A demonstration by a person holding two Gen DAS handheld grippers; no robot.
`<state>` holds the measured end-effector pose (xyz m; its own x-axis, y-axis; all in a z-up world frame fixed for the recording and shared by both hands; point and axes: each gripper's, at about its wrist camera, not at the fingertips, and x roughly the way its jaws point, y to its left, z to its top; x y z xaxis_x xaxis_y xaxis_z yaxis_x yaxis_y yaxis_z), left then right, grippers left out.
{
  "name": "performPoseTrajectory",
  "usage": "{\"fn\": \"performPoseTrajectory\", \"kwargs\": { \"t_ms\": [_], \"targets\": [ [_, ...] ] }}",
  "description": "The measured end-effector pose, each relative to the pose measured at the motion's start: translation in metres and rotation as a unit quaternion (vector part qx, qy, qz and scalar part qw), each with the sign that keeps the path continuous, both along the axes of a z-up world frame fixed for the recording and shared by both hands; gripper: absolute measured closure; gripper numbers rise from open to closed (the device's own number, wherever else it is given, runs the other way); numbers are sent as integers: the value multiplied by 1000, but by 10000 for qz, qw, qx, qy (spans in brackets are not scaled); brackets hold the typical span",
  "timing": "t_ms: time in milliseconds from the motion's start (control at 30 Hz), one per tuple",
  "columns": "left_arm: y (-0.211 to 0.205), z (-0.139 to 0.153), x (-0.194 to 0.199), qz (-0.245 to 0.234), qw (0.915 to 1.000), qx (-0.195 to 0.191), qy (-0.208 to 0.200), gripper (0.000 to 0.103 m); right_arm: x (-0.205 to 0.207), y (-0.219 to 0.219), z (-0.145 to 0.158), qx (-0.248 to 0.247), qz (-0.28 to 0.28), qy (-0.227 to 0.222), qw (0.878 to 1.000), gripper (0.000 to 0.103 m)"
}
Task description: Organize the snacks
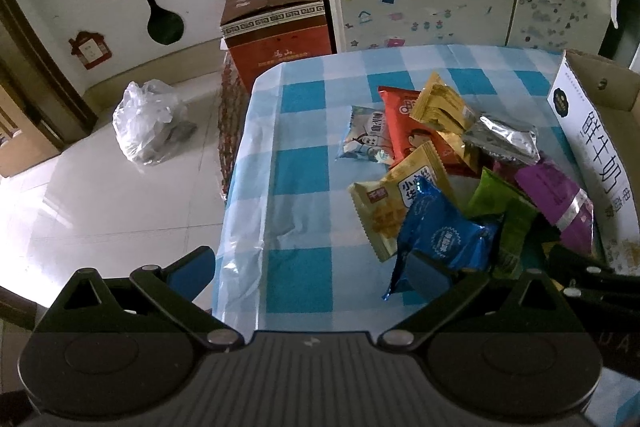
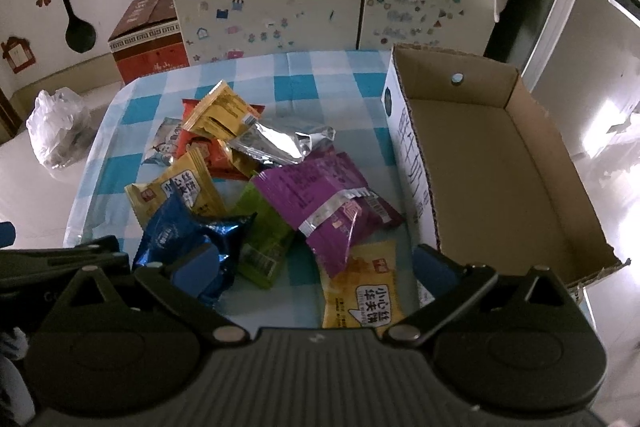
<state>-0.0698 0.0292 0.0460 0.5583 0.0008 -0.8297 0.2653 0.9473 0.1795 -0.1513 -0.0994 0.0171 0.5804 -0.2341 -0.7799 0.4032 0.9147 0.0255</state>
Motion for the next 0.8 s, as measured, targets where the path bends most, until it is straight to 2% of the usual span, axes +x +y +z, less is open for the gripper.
{"fn": "performPoseTrajectory", "kwargs": {
  "t_ms": [233, 567, 800],
  "targets": [
    [-1, 1, -2, 43, 10000, 21, -78, 0, 0, 0, 1, -12, -10, 6, 10000, 1],
    [1, -1, 0, 128, 9998, -74, 156, 3, 1, 0, 0, -61, -42, 51, 10000, 1],
    [-1, -2, -1, 88, 9999, -4, 131, 3, 1, 1, 0, -104, -44, 83, 9999, 1]
  ]
}}
